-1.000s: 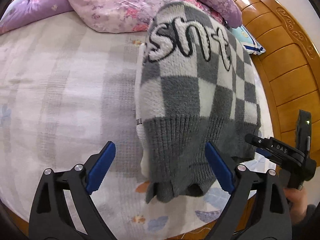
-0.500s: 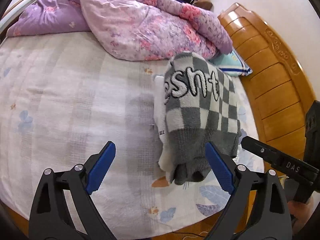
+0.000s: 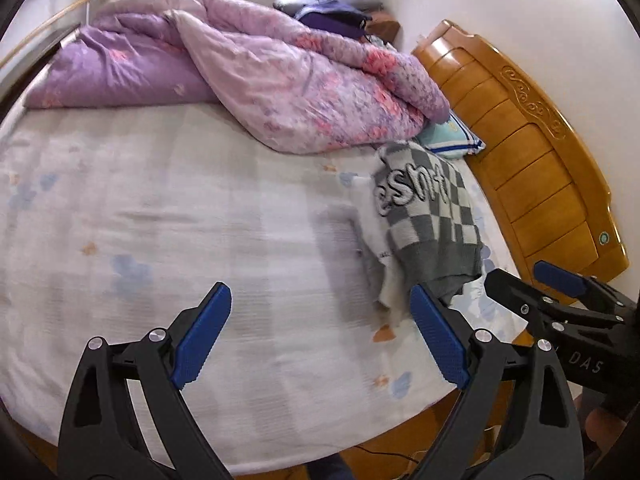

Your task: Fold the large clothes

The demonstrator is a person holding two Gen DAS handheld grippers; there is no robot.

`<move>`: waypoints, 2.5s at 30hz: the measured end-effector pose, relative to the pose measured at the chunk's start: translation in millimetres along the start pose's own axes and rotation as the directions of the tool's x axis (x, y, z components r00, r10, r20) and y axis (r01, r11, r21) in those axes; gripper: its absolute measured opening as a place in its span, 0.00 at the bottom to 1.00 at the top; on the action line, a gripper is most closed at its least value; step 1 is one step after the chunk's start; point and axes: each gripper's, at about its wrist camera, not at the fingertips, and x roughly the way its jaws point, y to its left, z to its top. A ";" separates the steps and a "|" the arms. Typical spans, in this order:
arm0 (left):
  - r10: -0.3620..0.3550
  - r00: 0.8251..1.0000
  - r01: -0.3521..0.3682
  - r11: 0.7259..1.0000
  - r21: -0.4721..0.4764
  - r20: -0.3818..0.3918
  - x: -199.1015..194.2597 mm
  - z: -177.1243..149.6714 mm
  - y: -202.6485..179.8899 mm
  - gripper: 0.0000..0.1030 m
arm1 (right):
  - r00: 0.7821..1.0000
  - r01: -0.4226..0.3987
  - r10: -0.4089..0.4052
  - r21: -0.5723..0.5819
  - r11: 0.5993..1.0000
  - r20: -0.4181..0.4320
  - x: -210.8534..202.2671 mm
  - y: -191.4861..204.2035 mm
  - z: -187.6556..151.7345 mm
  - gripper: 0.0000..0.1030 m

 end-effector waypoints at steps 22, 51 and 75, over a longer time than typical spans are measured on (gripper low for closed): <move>-0.044 0.992 0.037 0.997 0.060 0.120 -172.7 -19.5 34.5 0.90 | 0.989 0.096 -0.098 0.023 0.995 0.109 -131.4 88.9 -24.7 0.91; 0.150 0.938 -0.164 0.986 0.017 0.313 -338.6 -194.0 -97.2 0.92 | 0.957 -0.047 0.063 -0.064 0.997 0.284 -279.2 22.9 -181.1 0.91; 0.184 0.897 -0.251 0.960 0.122 0.402 -427.8 -238.9 -139.8 0.95 | 0.925 -0.004 0.013 -0.024 1.000 0.380 -375.8 16.2 -234.1 0.92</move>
